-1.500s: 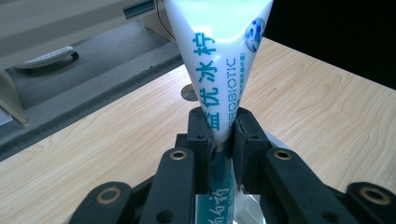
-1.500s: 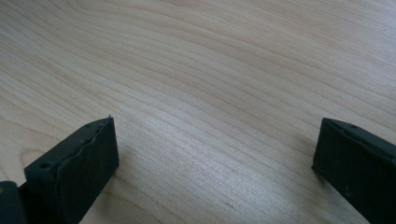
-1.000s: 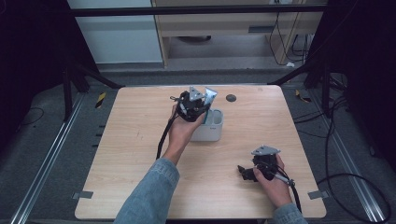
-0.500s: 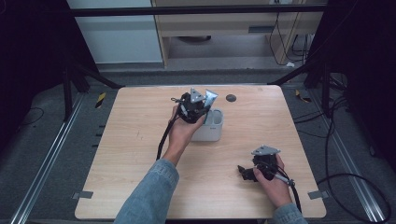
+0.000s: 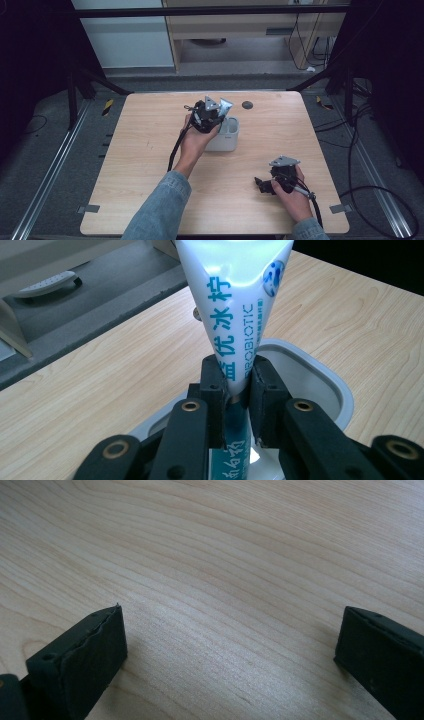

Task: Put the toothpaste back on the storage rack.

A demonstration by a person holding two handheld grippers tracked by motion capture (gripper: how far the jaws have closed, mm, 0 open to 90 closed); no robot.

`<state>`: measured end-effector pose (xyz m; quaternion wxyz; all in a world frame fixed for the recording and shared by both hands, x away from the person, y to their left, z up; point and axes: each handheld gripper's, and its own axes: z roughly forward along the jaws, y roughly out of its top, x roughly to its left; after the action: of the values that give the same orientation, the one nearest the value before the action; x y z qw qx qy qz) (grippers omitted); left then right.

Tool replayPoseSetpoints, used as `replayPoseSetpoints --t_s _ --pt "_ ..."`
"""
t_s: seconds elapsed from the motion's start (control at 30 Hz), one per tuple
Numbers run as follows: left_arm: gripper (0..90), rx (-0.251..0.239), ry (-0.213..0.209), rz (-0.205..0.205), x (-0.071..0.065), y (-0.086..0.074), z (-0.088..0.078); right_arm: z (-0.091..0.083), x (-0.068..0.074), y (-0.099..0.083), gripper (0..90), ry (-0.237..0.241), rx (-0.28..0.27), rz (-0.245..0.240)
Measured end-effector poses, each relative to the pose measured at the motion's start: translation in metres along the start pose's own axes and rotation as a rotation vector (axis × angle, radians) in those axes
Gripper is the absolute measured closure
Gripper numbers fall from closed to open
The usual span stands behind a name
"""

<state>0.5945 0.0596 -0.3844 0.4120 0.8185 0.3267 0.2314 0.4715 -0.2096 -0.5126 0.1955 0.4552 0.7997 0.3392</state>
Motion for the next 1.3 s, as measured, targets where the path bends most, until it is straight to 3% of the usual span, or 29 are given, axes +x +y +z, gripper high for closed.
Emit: replayPoseSetpoints --t_s 1.3 --pt "77.5 0.038 -0.010 0.002 -0.0035 -0.0048 0.0087 0.0005 -0.0004 0.0001 0.4 -0.003 -0.003 -0.007"
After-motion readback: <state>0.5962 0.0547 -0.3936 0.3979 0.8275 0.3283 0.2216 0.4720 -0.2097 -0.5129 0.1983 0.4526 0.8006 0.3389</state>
